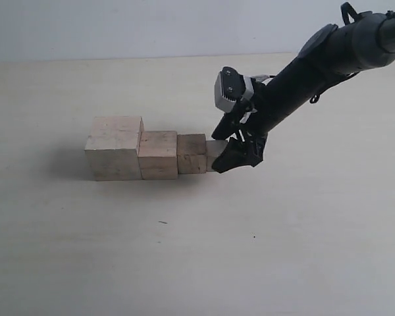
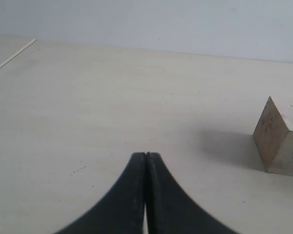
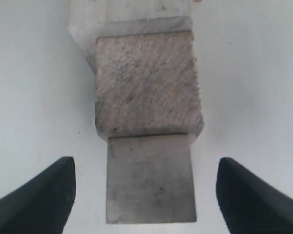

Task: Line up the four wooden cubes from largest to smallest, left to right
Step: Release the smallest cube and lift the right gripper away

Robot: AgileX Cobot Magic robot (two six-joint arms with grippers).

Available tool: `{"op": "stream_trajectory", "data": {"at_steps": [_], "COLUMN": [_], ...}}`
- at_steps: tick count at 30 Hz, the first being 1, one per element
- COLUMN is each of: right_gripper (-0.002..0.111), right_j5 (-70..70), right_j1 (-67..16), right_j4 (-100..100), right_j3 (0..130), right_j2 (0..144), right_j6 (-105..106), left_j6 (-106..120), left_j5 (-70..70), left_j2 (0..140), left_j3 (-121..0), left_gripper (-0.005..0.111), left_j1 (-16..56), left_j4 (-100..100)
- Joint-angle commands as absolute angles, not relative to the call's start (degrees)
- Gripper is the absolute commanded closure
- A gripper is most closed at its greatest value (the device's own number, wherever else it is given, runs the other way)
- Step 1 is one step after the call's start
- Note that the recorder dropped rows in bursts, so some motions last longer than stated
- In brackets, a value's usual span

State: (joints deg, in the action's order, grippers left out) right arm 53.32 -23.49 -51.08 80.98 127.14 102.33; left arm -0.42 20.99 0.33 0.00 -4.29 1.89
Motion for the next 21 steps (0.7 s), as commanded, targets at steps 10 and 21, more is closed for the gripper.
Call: {"op": "stream_trajectory", "data": {"at_steps": [10, 21], "right_gripper": [0.066, 0.108], "right_j5": [52.4, 52.5], "right_j1": [-23.7, -23.7], "right_j4": [-39.4, -39.4], "right_j3": [80.9, 80.9], "right_j2": [111.8, 98.2], "right_j6": [54.9, 36.3], "left_j6": [-0.3, -0.3], "left_j5": [20.3, 20.3], "left_j2": [0.0, 0.0], "left_j3": [0.0, 0.0], "left_gripper": [0.107, 0.107], "left_j1": [-3.9, -3.9], "left_j4": [1.7, 1.7]}}
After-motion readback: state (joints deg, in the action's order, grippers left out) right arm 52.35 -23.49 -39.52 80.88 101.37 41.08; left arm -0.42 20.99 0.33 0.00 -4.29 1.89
